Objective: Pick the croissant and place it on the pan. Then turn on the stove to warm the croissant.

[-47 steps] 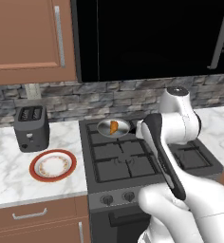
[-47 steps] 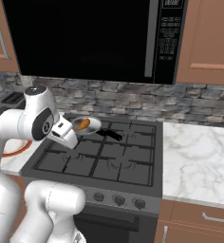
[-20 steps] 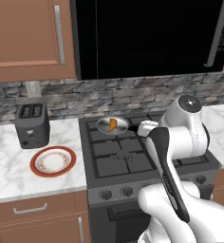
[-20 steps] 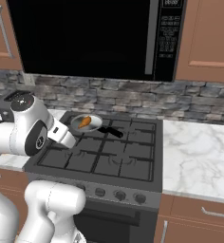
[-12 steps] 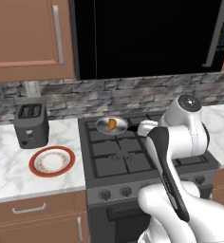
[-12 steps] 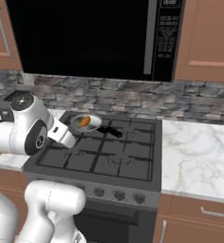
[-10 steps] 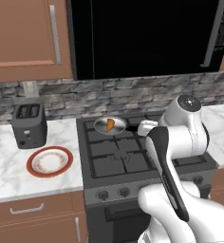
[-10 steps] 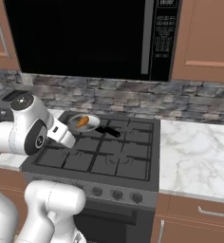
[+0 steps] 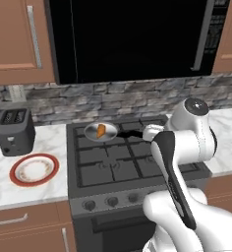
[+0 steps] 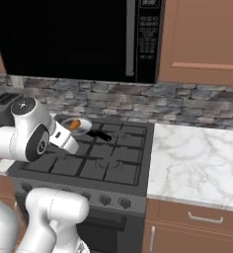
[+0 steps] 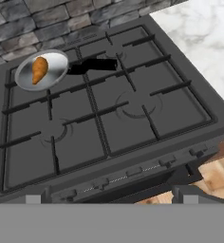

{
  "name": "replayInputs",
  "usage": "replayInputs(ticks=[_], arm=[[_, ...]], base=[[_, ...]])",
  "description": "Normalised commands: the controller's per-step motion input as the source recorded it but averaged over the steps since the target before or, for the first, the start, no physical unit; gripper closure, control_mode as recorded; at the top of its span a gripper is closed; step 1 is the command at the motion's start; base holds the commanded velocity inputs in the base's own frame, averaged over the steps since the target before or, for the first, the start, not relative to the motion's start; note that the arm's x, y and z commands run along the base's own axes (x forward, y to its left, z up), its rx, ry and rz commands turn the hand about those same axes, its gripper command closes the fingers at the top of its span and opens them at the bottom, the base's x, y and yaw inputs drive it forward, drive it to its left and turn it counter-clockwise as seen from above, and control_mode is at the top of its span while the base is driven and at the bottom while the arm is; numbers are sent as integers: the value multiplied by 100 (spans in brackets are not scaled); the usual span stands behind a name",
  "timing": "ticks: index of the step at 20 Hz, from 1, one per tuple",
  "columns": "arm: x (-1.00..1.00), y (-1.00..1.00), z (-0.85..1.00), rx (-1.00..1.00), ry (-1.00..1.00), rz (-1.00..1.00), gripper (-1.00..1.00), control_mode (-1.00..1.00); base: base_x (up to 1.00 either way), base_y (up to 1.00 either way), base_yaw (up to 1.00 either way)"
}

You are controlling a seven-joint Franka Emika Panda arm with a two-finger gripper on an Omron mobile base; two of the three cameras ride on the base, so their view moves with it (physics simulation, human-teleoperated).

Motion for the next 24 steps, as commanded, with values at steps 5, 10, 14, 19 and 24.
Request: replayInputs(ticks=[5, 10, 14, 19, 24], arm=[[0, 0, 0, 0, 0, 0, -100, 100], [0, 0, 0, 0, 0, 0, -100, 100], [0, 0, 0, 0, 0, 0, -100, 100], [0, 0, 0, 0, 0, 0, -100, 100], [0, 0, 0, 0, 0, 0, -100, 100]], base=[[-12, -41, 0], [-12, -40, 0], [-11, -39, 0], [-10, -40, 0], [-9, -38, 0]])
